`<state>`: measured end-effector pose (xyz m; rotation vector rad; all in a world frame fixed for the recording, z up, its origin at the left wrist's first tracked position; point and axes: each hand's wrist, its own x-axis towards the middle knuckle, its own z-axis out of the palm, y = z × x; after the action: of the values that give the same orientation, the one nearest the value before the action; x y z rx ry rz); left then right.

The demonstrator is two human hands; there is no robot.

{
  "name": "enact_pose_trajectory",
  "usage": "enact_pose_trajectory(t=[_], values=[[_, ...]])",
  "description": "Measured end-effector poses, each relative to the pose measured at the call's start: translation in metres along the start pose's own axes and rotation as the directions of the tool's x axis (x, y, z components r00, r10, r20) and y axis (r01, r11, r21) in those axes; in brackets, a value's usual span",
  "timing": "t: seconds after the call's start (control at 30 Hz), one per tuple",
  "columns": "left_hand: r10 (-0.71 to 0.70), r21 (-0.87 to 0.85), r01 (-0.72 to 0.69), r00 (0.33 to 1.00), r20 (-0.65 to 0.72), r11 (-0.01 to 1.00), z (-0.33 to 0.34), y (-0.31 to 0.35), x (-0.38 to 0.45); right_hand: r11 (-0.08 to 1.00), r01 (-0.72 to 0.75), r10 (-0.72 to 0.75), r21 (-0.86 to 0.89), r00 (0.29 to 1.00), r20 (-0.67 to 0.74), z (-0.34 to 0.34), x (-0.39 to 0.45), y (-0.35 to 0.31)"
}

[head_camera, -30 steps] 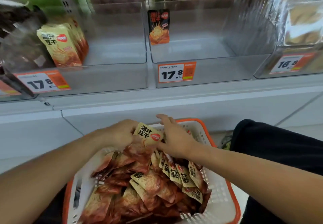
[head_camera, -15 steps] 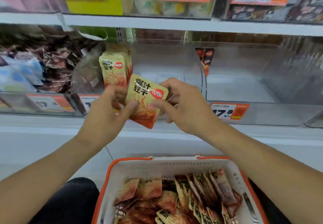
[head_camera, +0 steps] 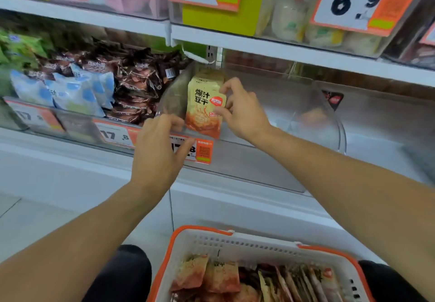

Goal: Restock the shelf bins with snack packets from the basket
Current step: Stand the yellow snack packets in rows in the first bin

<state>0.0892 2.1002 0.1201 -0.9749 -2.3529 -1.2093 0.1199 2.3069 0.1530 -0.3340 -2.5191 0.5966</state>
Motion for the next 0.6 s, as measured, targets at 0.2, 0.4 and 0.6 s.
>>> enact_pose_trajectory(t=[0.2, 0.4, 0.6], values=[[-0.038, -0.055, 0.037, 0.999, -0.018, 0.998, 0.001, -0.001, 0.004, 0.976, 0.034, -0.02, -0.215, 0.998, 0.063, 0.024, 0.029, 0.007], [-0.042, -0.035, 0.041, 0.999, -0.033, 0.999, 0.005, -0.002, 0.006, 0.946, 0.037, -0.033, -0.322, 0.999, 0.018, 0.026, 0.032, 0.007], [-0.076, 0.005, 0.076, 0.995, -0.068, 0.997, 0.013, 0.002, 0.007, 0.944, 0.019, -0.011, -0.33, 1.0, 0.026, 0.029, 0.032, 0.005]])
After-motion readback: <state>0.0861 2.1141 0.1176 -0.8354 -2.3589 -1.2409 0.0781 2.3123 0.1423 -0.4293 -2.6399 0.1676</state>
